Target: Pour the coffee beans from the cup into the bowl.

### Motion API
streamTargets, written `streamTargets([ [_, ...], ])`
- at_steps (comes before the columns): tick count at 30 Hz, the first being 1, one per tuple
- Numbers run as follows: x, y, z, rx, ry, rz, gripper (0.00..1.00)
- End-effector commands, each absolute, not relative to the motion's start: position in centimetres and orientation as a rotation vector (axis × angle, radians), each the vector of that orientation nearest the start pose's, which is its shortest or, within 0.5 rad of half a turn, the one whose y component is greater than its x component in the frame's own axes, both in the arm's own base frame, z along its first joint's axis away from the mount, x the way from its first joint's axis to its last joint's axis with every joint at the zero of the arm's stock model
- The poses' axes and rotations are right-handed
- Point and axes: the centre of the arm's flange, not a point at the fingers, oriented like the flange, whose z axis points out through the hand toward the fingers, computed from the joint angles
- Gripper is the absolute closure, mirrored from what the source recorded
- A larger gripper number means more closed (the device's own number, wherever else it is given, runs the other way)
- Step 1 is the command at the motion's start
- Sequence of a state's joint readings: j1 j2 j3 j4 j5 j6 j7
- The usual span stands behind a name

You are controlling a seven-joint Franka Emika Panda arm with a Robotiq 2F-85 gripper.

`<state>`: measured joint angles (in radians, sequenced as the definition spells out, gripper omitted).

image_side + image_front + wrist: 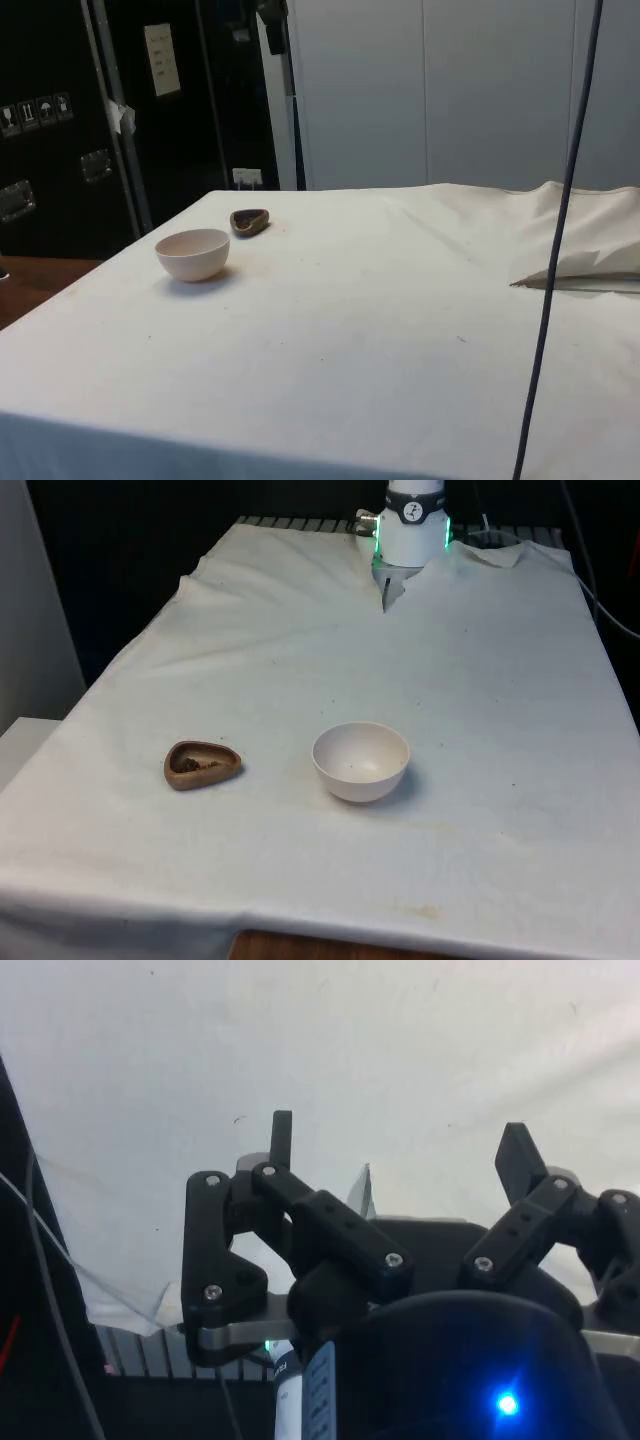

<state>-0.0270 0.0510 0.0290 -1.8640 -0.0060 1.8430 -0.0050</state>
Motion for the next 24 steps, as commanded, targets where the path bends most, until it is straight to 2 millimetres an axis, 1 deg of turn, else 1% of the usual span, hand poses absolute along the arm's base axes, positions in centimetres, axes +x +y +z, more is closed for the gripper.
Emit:
streamTargets([
  [1,56.9,-0.1,47.6,-3.143,-0.011,0.119,0.00],
  [2,57.0,-0.4,47.0,-3.143,-0.006,0.115,0.00],
  [6,57.2,-1.2,46.0,-3.145,0.004,0.117,0.00],
  [7,57.2,-1.8,45.4,-3.145,0.008,0.115,0.00],
  [9,57.2,-2.4,44.9,-3.145,0.011,0.114,0.00],
  [10,57.2,-1.9,45.2,-3.143,0.012,0.131,0.00],
  [11,57.2,-2.7,44.6,-3.145,0.013,0.112,0.00],
  [16,57.2,-4.3,43.2,-3.145,0.024,0.108,0.00],
  [17,57.3,-5.0,42.8,-3.146,0.030,0.105,0.00],
  [18,57.2,-5.2,42.4,-3.145,0.031,0.106,0.00],
  [19,57.2,-4.9,42.8,-3.146,0.030,0.117,0.00],
  [20,57.2,-5.6,42.1,-3.145,0.034,0.106,0.00],
  [23,57.0,-6.3,41.2,-3.146,0.037,0.108,0.00],
  [24,57.0,-6.8,40.5,-3.148,0.039,0.110,0.00],
])
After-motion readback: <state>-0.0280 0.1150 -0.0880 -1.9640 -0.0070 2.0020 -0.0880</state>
